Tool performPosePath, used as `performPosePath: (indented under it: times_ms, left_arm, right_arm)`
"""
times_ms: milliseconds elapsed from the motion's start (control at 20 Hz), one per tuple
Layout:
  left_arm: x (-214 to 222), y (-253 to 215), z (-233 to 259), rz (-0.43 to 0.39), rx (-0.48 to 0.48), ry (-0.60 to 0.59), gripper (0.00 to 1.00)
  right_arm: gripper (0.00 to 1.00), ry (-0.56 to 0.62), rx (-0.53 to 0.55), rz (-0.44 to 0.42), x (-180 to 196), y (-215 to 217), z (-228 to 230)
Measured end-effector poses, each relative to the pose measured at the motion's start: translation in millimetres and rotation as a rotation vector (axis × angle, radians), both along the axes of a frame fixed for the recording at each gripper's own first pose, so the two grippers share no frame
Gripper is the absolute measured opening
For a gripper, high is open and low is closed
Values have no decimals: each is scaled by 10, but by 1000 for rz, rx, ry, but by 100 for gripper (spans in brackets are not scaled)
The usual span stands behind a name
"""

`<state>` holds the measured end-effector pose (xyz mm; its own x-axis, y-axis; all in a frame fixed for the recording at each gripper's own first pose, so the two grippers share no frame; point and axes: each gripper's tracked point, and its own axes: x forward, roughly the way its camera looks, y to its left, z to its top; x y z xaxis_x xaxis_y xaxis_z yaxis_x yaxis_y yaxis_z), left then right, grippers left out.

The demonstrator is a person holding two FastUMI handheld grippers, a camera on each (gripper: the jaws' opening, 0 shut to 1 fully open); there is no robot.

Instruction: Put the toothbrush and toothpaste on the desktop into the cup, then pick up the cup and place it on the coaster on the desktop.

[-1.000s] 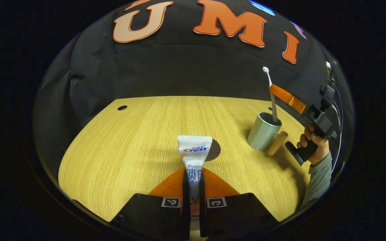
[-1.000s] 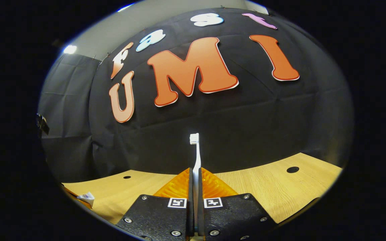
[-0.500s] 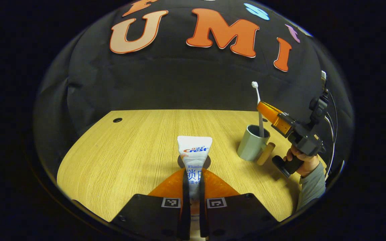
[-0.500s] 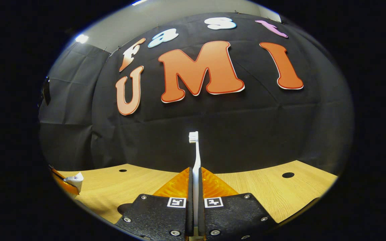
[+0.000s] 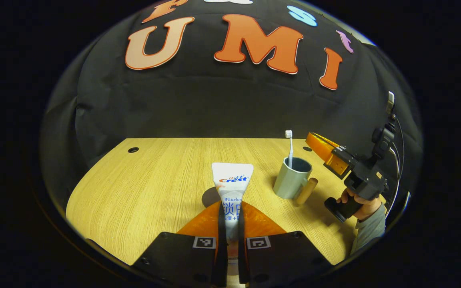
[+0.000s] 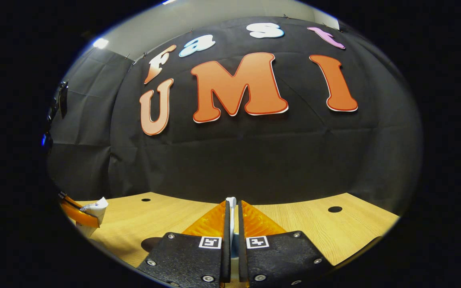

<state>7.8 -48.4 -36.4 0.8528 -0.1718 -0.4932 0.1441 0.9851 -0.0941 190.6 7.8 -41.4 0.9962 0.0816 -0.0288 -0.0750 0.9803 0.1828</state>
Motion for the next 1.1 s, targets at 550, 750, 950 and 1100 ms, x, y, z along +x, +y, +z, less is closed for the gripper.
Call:
performPosePath:
  times_ms: [550,750,950,1100]
  left_arm:
    - [594,-326,5,-97,-74,-65,14]
    - [723,-503,104,-128,-85,-111,14]
    - [891,-724,209,-169,-106,-171,14]
    - [979,-861,277,-193,-108,-212,14]
  right_arm:
    - [43,85,14,-39,-461,-253,-32]
    - [51,110,0,-53,-629,-346,-52]
    - [57,120,-1,-57,-797,-392,-35]
    - [61,126,-25,-64,-894,-432,-52]
